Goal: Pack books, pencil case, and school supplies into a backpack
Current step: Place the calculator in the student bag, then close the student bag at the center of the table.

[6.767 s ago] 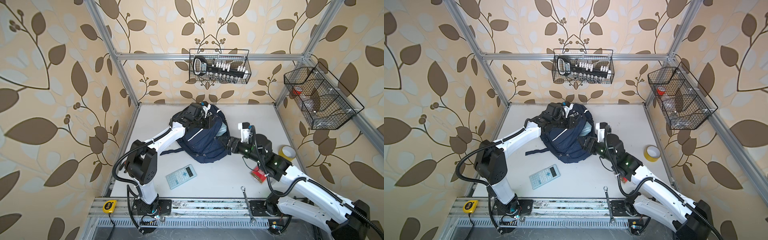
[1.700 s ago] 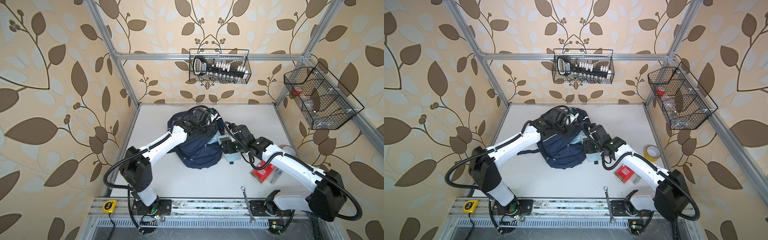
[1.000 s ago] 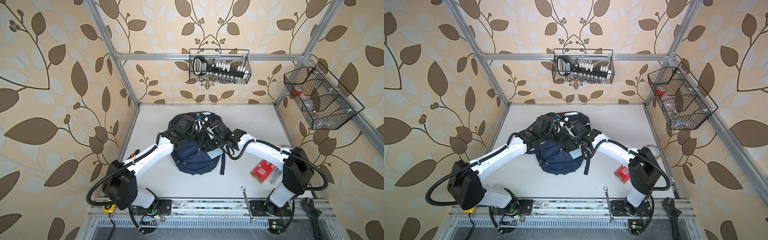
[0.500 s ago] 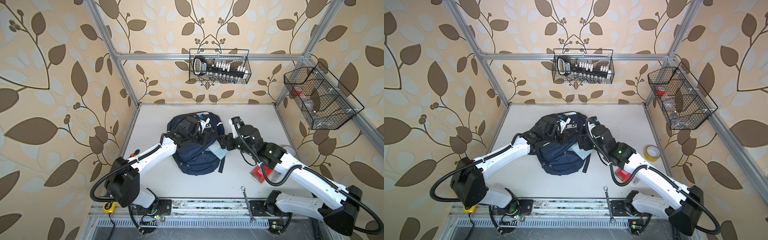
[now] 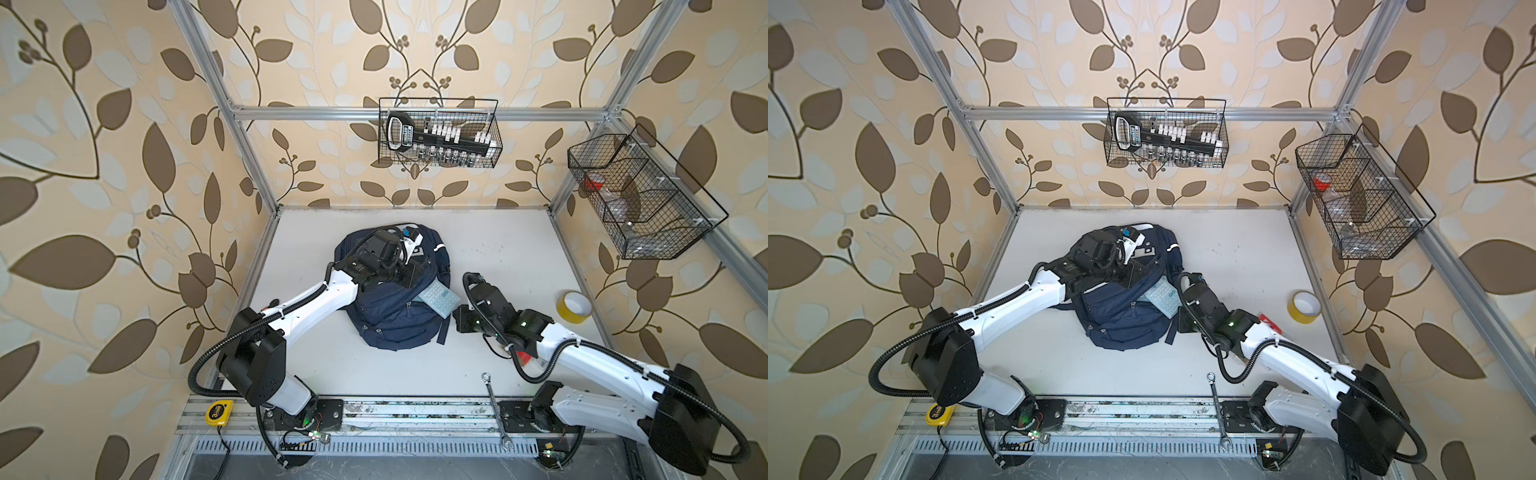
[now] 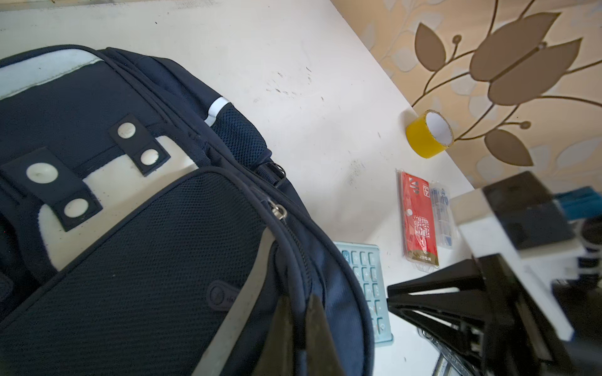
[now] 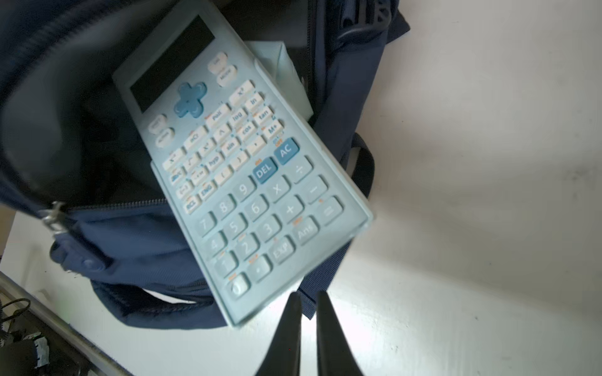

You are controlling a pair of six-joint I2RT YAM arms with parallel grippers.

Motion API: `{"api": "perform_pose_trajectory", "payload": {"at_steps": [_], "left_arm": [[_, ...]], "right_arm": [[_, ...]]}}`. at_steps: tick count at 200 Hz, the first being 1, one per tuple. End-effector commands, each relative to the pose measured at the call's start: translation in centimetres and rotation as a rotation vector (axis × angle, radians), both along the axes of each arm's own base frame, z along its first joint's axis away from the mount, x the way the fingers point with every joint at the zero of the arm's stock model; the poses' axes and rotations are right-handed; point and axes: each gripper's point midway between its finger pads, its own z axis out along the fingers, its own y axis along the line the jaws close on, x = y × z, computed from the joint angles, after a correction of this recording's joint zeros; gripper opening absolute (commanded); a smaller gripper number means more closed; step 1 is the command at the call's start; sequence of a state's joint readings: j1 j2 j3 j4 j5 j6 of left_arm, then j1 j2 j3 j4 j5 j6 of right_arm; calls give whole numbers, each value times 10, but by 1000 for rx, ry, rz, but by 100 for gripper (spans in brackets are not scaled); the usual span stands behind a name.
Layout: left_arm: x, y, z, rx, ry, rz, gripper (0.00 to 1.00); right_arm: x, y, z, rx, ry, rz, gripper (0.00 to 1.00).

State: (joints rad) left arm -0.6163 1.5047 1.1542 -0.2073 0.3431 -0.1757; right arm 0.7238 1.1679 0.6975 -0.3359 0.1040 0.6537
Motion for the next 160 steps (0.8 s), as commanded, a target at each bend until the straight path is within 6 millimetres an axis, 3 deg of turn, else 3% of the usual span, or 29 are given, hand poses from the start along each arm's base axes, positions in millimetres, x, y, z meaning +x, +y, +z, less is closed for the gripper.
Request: {"api": "perform_pose_trajectory", "payload": {"at_steps": [1, 46, 78, 95, 111, 122, 140, 160], "left_arm": [[2, -21, 49, -115, -96, -64, 0], [-5, -27, 43, -129, -60, -98, 0], [-9, -34, 43, -178, -25, -107, 0], [-5, -35, 38, -164, 0, -89, 0], [-1, -38, 27, -132, 40, -84, 0], [2, -38, 20, -109, 73, -71, 23], [1, -37, 26, -156, 100, -49, 39], [-5, -32, 52, -274, 77, -21, 50]], "right_arm": [[24, 30, 33, 82, -77, 52, 13], [60, 76, 54, 144, -124, 117, 13], [90, 110, 42, 192, -120, 153, 13], [95, 107, 43, 169, -141, 133, 17], [83, 85, 57, 139, -199, 82, 43], [66, 66, 68, 89, -230, 46, 60], [29, 42, 73, 23, -246, 25, 73], [-8, 37, 64, 62, -205, 43, 76]]}}
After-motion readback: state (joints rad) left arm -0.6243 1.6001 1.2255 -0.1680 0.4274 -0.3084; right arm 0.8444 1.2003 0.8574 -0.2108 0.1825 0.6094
